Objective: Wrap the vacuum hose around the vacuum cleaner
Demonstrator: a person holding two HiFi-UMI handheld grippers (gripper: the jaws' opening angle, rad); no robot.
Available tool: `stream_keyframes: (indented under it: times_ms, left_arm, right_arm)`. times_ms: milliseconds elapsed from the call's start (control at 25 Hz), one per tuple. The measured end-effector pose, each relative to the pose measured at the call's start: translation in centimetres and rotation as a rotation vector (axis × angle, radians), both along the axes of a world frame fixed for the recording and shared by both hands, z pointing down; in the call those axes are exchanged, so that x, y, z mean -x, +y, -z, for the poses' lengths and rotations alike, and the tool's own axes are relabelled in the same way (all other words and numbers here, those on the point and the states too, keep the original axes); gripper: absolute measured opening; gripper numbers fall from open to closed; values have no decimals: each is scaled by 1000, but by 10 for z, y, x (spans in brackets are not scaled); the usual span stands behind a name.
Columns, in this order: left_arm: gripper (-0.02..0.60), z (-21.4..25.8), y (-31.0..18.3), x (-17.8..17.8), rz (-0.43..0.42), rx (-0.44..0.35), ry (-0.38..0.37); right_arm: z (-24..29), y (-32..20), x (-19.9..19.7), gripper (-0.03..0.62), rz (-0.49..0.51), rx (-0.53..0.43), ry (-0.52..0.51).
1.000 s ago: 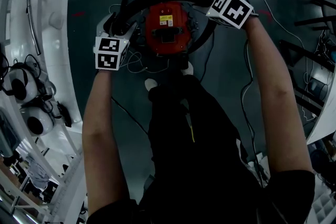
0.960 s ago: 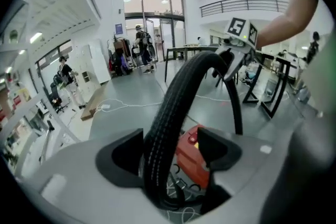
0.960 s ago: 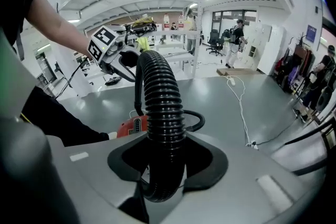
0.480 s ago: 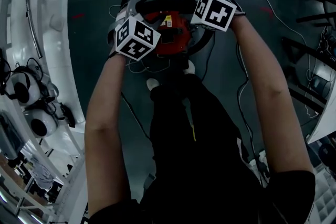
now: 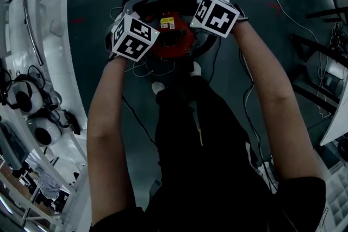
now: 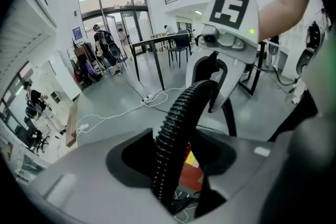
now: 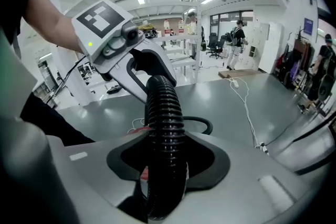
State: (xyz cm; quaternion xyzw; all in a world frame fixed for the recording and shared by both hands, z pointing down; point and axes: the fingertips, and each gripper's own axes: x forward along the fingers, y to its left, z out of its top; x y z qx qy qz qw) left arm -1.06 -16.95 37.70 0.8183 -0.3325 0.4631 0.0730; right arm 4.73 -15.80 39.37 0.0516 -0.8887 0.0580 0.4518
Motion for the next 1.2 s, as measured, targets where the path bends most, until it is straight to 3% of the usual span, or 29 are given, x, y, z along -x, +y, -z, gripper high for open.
stream_keyframes:
  times_ms: [160,440,680,880,960,1200]
  left_arm:
    - [227,4,-2,20,71,18,9]
    - [227,12,-1,32,166,52,71]
    - [228,26,0,14,111,27,75]
    - [227,25,8,8,81,41,89]
    - [228,22,11,6,71,46,87]
    - [228,6,27,6,58,123,72]
  right_arm:
    - [-14,-2,-18,250,-81,-28,45]
    - [-43,13,-65,255,-269,43,42]
    - [-81,54,-89,270,-421,159,51]
    - [-121,82,-104,262,-503,192,132]
    - [-128,84,-111,187,-530,180,172]
    - [-126,100,-123,178,-464,254,236]
